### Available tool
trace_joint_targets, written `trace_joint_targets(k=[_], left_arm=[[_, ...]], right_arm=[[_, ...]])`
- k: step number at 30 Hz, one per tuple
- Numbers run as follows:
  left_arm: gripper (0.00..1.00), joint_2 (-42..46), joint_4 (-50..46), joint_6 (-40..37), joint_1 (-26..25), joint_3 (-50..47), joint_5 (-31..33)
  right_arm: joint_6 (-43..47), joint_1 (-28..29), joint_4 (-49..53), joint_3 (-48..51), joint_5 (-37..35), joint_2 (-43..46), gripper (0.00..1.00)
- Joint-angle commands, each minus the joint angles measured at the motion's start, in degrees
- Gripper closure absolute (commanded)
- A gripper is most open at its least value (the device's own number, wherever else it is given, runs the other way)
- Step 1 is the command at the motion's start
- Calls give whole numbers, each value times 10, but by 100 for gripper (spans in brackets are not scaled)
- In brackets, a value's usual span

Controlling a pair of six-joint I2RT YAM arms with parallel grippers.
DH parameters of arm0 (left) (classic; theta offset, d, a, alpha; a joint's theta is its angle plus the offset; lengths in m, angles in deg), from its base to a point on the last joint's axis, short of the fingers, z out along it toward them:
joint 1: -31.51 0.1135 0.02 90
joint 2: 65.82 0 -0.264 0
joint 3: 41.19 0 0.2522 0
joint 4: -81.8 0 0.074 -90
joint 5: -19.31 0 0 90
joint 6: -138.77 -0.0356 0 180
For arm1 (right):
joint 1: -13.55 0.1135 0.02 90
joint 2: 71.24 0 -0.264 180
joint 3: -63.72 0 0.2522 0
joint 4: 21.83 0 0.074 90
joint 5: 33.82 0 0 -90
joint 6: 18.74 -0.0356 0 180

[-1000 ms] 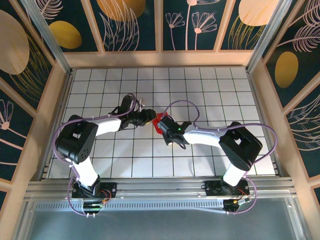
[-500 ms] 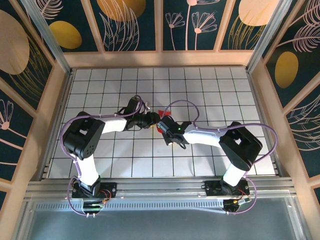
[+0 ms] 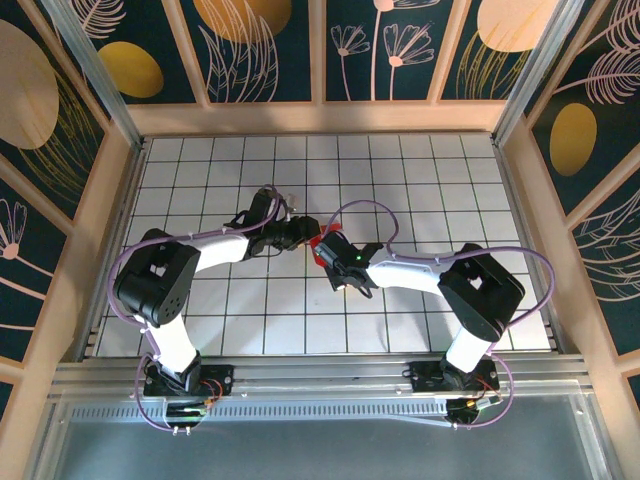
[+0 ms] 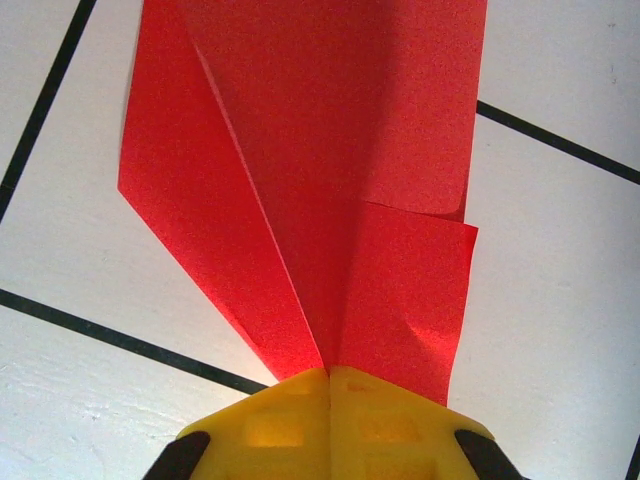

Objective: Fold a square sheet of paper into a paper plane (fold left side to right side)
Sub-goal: Fourth fold the wing at the center of the table.

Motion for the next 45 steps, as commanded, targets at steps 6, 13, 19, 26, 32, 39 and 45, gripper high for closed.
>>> trace_joint_targets(k=[6, 13, 19, 26, 32, 39, 45], left_arm=[[56, -42, -2, 13, -2, 21, -24], [66, -61, -10, 7, -7, 44, -22], [85, -59, -11, 9, -7, 44, -18], [100, -49, -17, 12, -7, 44, -16], [100, -39, -23, 16, -7, 43, -16], [100, -38, -23, 18, -7, 44, -19], [100, -35, -23, 20, -7, 46, -19]], right_arm=[[8, 1, 3, -10, 0, 0, 100], [11, 2, 0, -14, 5, -2, 100], [22, 3, 2, -10, 0, 6, 98], [41, 3, -1, 0, -11, 28, 87], [50, 4, -13, 19, -27, 48, 62], [42, 21, -30, 20, -40, 15, 58], [31, 22, -40, 19, -59, -4, 59]])
